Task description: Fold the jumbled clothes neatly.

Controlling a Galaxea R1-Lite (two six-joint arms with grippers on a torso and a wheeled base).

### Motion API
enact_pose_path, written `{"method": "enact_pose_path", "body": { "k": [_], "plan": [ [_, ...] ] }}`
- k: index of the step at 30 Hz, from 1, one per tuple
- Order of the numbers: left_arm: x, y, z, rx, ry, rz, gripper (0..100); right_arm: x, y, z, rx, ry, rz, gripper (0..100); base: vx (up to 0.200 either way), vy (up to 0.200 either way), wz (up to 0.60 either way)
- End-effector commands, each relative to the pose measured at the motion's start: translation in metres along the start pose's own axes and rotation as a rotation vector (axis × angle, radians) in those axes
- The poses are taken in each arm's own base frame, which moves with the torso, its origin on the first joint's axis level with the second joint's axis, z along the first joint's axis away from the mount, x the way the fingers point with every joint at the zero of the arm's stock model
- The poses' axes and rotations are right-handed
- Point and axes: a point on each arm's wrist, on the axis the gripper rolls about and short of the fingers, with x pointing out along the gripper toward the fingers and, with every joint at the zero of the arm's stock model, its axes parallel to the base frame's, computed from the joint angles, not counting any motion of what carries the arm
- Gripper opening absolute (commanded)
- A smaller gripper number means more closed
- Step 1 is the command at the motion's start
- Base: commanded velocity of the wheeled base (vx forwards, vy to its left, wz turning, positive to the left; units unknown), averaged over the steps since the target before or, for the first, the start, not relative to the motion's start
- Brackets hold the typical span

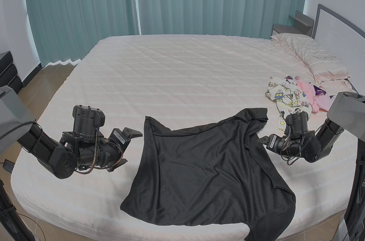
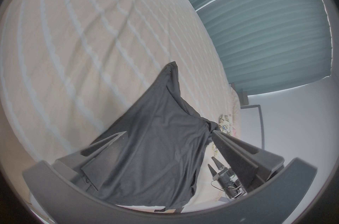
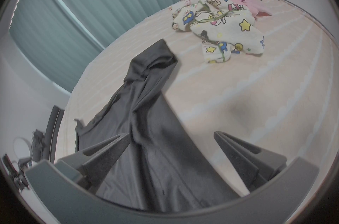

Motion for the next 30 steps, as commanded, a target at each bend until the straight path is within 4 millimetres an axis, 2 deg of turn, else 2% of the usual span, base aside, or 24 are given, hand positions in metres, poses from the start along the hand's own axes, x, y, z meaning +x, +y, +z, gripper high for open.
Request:
{"method": "enact_pose_path", "body": {
  "k": [1, 5, 7, 13, 23, 30],
  "plan": [
    [-0.001, 0.017, -0.015, -0.027, 0.032, -0.017, 100, -0.021, 0.01, -0.035, -0.119, 0.033, 0.063, 100, 0.0, 0.0, 0.0],
    [0.005, 0.027, -0.017, -0.035, 0.033, -0.009, 100, -0.016, 0.015, -0.049, -0.262, 0.05, 0.067, 100, 0.0, 0.0, 0.0],
    [0.005, 0.027, -0.018, -0.037, 0.035, -0.01, 100, -0.016, 0.016, -0.05, -0.279, 0.049, 0.066, 100, 0.0, 0.0, 0.0],
    [0.007, 0.026, -0.017, -0.054, 0.035, -0.014, 100, -0.009, 0.015, -0.061, -0.409, 0.008, -0.075, 100, 0.0, 0.0, 0.0],
    [0.008, 0.026, -0.017, -0.053, 0.036, -0.013, 100, 0.019, 0.0, -0.073, -0.461, -0.056, -0.139, 100, 0.0, 0.0, 0.0],
    [0.008, 0.026, -0.018, -0.052, 0.037, -0.013, 100, 0.028, -0.007, -0.065, -0.437, -0.086, -0.167, 100, 0.0, 0.0, 0.0]
  ]
}}
